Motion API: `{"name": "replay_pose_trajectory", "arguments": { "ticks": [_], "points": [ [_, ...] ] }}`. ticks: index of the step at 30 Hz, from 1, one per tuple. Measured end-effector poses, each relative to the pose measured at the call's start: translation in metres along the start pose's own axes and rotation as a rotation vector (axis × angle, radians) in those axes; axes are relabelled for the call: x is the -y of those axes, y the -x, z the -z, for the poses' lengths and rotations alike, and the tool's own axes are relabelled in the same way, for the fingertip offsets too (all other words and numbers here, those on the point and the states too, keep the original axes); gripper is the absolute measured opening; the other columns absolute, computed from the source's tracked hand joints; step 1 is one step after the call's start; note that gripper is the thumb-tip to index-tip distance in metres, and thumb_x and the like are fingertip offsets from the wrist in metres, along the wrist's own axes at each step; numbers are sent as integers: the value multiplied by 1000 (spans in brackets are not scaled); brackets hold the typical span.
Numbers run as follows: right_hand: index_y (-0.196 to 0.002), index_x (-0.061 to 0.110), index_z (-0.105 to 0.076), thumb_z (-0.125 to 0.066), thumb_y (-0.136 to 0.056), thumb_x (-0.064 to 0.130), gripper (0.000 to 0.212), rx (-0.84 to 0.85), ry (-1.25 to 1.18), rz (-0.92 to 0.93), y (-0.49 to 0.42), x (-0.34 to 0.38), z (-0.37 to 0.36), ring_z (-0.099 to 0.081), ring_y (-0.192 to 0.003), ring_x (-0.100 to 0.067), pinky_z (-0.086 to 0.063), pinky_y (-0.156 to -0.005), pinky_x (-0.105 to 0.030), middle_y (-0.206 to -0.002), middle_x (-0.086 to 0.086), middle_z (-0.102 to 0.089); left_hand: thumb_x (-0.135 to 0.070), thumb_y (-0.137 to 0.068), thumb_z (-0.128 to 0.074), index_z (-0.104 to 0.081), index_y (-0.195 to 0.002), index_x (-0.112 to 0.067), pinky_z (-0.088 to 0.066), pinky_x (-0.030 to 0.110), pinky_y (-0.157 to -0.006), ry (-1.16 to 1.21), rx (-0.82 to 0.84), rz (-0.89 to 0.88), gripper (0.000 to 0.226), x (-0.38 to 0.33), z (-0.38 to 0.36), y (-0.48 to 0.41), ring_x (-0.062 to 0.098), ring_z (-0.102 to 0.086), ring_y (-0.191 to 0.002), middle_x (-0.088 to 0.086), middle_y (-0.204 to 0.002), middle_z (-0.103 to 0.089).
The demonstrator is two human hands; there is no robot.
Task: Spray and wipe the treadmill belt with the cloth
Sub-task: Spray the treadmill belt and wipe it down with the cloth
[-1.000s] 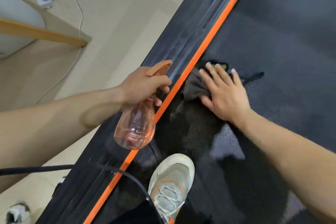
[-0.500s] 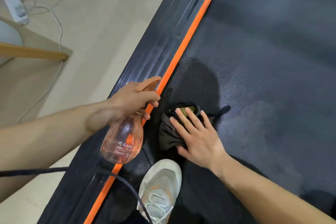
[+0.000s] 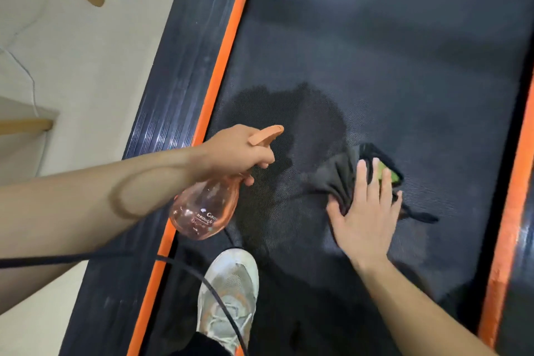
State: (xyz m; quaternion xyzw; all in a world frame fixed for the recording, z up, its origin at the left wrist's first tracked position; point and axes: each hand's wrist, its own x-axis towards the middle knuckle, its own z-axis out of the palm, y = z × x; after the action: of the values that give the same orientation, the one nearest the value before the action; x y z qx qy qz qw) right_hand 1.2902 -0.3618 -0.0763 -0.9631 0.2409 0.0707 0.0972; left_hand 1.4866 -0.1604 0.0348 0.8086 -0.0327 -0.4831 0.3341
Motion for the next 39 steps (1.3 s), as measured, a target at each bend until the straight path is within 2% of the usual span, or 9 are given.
{"name": "replay_pose_trajectory", "arguments": {
  "ticks": [5, 10, 16, 21, 27, 30, 32, 36, 39],
  "points": [
    [-160, 16, -27, -40, -88, 59, 85, 77, 19, 39, 56, -3, -5, -22, -153, -34, -24, -119, -61, -169, -9, -20, -19, -83, -69, -69, -89, -7, -45, 20, -48, -177, 32, 29, 13, -18, -22, -18, 22, -72, -51, 5, -73, -64],
    [-161, 17, -24, -41, -90, 60, 85, 118, 48, 61, 56, -7, 2, -21, -154, -33, -24, -120, -59, -170, -7, -17, -15, -84, -69, -69, -87, -3, -51, 23, -54, -166, 78, 25, 12, -30, -38, -20, 22, -68, -48, 3, -74, -66],
    [-162, 14, -22, -46, -91, 56, 86, 88, 59, 34, 65, -4, 0, -21, -154, -34, -26, -118, -61, -169, -10, -21, -22, -86, -69, -60, -74, -15, -45, 15, -44, -280, 108, 17, 17, -27, -44, -7, 20, -68, -48, 1, -61, -68],
    [-162, 13, -15, -51, -88, 53, 91, 162, 55, -1, 90, 9, 0, -20, -154, -36, -30, -116, -64, -168, -14, -21, -24, -83, -72, -69, -78, -10, -50, 17, -51, -298, 164, 37, 15, -12, -42, 0, 17, -70, -46, -1, -68, -68],
    [-161, 17, -24, -50, -83, 54, 90, 232, 113, 297, 111, 6, -6, -15, -156, -33, -24, -119, -64, -170, -11, -14, -26, -84, -71, -61, -69, -19, -45, 15, -45, -344, 158, 23, 19, -1, -41, 10, 15, -72, -49, 2, -60, -68],
    [-160, 20, -27, -58, -77, 56, 96, 222, 70, 456, 71, 0, -3, -14, -157, -31, -20, -120, -64, -170, -8, -12, -24, -86, -74, -67, -79, -11, -43, 15, -44, -221, 96, 37, 17, 4, -34, 8, 22, -75, -53, 0, -63, -67],
    [-160, 21, -25, -61, -76, 61, 100, 194, 30, 474, 12, 3, 4, -11, -157, -31, -16, -121, -64, -171, -7, -11, -24, -86, -74, -70, -87, -7, -47, 21, -50, -136, 31, 43, 18, 6, -26, 4, 24, -75, -54, 11, -76, -72],
    [-162, 23, -14, -45, -84, 78, 100, 99, 23, 239, -135, 23, 28, -10, -157, -30, -13, -122, -61, -171, -4, -9, -30, -76, -69, -73, -84, -6, -55, 40, -63, 4, -41, 26, 25, 3, -11, 7, 29, -74, -56, 16, -102, -76],
    [-163, 24, -11, -36, -94, 73, 88, 40, -24, 66, -146, 34, 28, -9, -157, -30, -15, -122, -63, -171, -6, -9, -24, -76, -68, -70, -82, -5, -50, 33, -58, 56, -62, 33, 20, -7, -2, 13, 28, -67, -50, 17, -98, -76]
  ]
}}
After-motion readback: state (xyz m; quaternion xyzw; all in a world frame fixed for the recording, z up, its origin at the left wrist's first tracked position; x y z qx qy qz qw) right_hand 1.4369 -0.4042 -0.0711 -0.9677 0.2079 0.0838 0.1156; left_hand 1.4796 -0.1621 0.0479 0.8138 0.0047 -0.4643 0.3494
